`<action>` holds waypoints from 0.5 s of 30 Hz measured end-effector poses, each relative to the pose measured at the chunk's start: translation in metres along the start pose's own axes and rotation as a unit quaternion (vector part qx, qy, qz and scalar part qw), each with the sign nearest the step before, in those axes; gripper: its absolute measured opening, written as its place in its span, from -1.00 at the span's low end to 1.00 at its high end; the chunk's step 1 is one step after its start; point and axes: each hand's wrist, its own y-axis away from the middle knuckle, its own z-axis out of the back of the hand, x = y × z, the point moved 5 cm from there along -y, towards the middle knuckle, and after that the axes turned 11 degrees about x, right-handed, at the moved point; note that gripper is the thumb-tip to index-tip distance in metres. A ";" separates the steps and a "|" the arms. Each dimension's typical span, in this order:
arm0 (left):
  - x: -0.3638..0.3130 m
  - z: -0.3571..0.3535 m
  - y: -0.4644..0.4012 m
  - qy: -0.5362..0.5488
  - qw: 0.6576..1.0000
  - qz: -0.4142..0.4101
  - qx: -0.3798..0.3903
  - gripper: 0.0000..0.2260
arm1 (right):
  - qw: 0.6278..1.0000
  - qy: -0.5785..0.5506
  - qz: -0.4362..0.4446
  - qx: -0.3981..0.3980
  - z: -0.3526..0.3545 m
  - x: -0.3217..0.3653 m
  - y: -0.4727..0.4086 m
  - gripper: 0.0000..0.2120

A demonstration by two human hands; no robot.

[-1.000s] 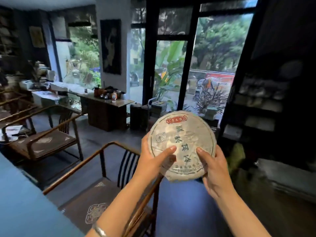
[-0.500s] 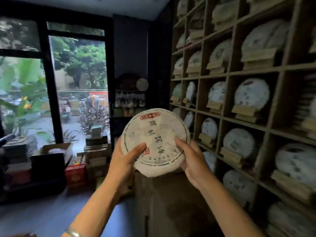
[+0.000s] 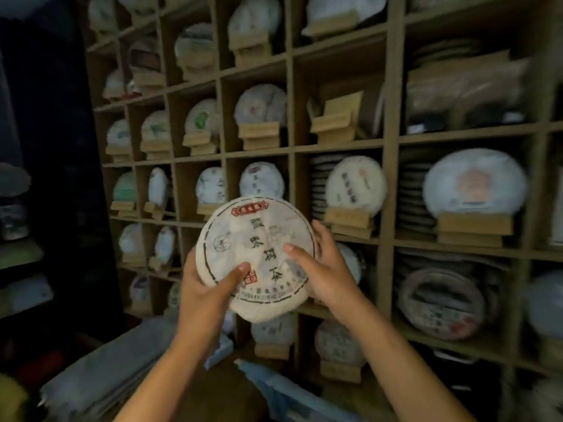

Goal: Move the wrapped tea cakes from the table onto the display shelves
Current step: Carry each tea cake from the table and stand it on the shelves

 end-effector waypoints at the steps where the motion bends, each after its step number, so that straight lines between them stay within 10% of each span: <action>1: 0.005 -0.008 -0.004 0.021 1.000 0.008 0.020 -0.34 | 1.000 -0.013 0.001 -0.023 0.008 -0.001 0.006 -0.31; 15: 0.038 -0.127 -0.032 0.188 0.946 0.101 0.244 -0.26 | 0.983 -0.103 0.072 -0.135 0.109 0.016 0.066 -0.68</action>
